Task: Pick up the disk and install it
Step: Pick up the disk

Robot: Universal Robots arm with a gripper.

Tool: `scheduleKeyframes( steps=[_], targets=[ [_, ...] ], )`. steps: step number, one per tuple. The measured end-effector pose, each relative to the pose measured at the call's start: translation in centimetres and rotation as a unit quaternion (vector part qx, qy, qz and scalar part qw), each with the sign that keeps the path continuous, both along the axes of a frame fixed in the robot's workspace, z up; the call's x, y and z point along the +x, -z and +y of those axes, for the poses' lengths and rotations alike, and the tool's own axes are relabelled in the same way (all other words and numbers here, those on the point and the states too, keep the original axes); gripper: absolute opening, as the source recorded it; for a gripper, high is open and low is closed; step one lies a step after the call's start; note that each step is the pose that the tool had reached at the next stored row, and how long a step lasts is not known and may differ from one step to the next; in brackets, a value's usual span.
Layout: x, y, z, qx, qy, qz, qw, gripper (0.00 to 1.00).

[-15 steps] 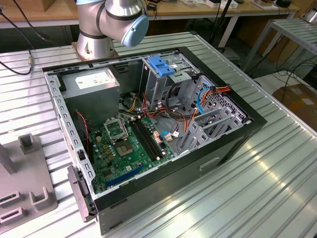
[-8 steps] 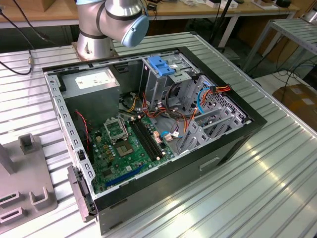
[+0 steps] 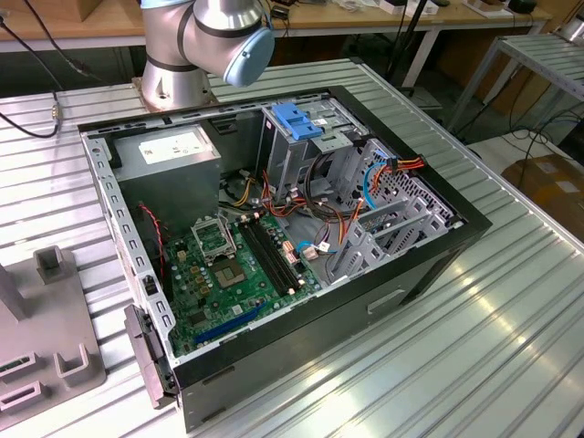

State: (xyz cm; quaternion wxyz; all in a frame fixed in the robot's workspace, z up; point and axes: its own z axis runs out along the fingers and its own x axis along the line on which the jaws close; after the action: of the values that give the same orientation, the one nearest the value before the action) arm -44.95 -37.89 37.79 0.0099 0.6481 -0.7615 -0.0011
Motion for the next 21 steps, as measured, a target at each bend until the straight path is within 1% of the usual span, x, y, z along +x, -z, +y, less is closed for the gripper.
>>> scheduleKeyframes(
  steps=[1, 2, 3, 4, 15, 19, 21],
  targets=[
    [0.00, 0.00, 0.00, 0.0001, 0.000, 0.0000, 1.00000, 0.24],
    [-0.01, 0.41, 0.00, 0.0002, 0.000, -0.0010, 1.00000, 0.54],
    [-0.05, 1.13, 0.00, 0.0003, -0.027, -0.0010, 0.99963, 0.54],
    [-0.06, 1.15, 0.00, 0.0003, -0.031, -0.0009, 0.99953, 0.54],
    [-0.06, 1.37, 0.00, 0.0003, -0.031, -0.0011, 0.99953, 0.54],
    [-0.06, 1.59, 0.00, 0.0002, -0.031, -0.0019, 0.99951, 0.54],
    [-0.06, 1.75, 0.00, 0.0003, -0.032, -0.0032, 0.99948, 0.54]
  ],
)
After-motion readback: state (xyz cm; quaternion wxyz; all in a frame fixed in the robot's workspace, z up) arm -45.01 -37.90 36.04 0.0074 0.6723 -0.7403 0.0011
